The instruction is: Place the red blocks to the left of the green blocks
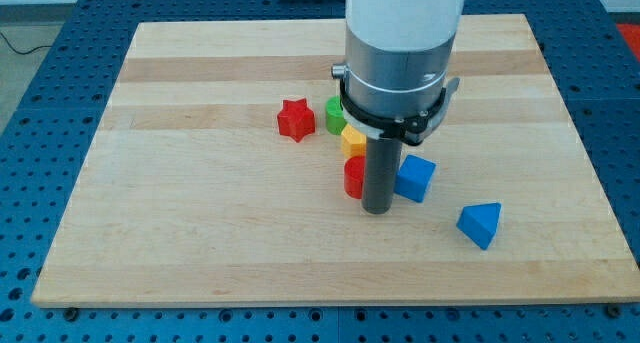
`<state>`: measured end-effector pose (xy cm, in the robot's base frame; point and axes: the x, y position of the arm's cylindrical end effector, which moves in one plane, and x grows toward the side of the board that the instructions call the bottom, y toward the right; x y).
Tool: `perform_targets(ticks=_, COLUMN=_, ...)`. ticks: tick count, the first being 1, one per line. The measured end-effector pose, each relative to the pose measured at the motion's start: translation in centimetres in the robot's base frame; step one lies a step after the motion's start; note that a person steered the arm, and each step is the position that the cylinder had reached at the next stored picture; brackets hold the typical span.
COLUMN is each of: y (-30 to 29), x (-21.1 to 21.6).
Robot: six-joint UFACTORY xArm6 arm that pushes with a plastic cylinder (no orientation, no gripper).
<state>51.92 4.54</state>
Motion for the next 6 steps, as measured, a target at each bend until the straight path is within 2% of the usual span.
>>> perform_targets(ticks=2, y=3.1, x=-0.2)
perform_targets(ticks=3, y=1.5, x=-0.9)
perform_targets(ticks=5, y=-8.5, x=-0.9)
perform_targets(ticks=6, y=-7.2, x=-0.3)
